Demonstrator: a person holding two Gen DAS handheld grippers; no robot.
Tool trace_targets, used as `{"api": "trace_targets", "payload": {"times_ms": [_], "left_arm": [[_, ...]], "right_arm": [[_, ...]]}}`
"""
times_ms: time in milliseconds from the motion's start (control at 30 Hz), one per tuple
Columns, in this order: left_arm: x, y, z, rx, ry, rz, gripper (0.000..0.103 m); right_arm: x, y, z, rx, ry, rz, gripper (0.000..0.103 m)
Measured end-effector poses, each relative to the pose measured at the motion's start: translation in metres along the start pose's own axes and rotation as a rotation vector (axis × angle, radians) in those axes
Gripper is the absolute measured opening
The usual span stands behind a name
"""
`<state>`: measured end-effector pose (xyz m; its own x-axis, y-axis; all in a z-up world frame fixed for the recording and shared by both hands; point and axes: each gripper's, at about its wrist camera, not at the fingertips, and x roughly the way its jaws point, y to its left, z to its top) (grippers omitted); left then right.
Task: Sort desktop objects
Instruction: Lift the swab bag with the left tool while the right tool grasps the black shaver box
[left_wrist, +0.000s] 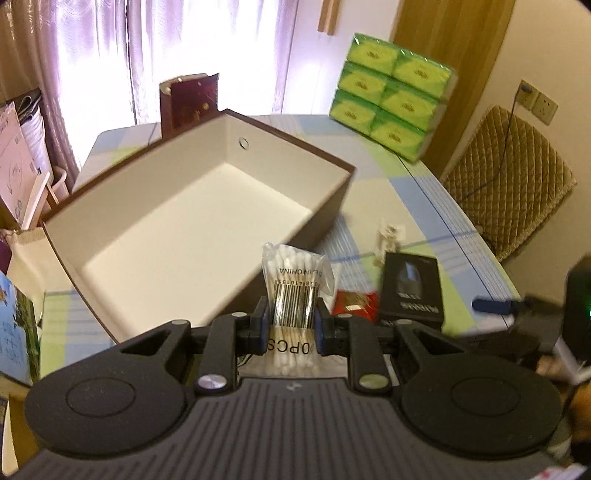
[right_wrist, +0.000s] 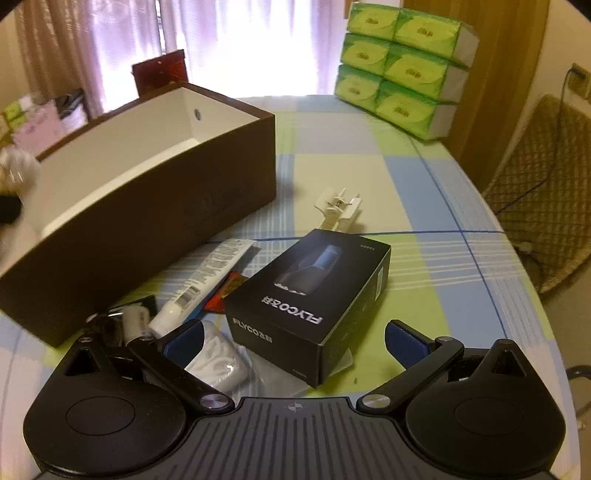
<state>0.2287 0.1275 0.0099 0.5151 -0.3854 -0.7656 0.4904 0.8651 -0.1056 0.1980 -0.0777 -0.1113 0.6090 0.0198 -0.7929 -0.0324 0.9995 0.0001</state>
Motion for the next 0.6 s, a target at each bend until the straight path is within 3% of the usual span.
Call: {"api": "trace_targets", "payload": {"times_ms": [200,467,500,533,600], "left_arm": [[0.000,0.026,0.018,0.008,-0.024,-0.006,0.018],[0.024,0.044,0.025,0.021,0.020,-0.017,0.018],[0.027,0.046,0.026,0.022,0.026,-0.020,0.018],[0.030,0.047,0.026,0.023,0.032,-0.022,0.018],[0.035,0.049,0.027,0.025,0.042,-0.026,0.018]], "right_arm": [[0.015,0.017,0.013,0.016,-0.035,-0.107,0.101],[0.047,0.019,0.016,0.009,0.019,-0.223,0.101],[0.047,0.015,0.015,0.017,0.023,-0.225,0.097],[0.047,0.010,0.014,0.026,0.029,-0.213,0.084],[0.046,-0.001,0.015,0.052,0.048,-0.207,0.078]]}}
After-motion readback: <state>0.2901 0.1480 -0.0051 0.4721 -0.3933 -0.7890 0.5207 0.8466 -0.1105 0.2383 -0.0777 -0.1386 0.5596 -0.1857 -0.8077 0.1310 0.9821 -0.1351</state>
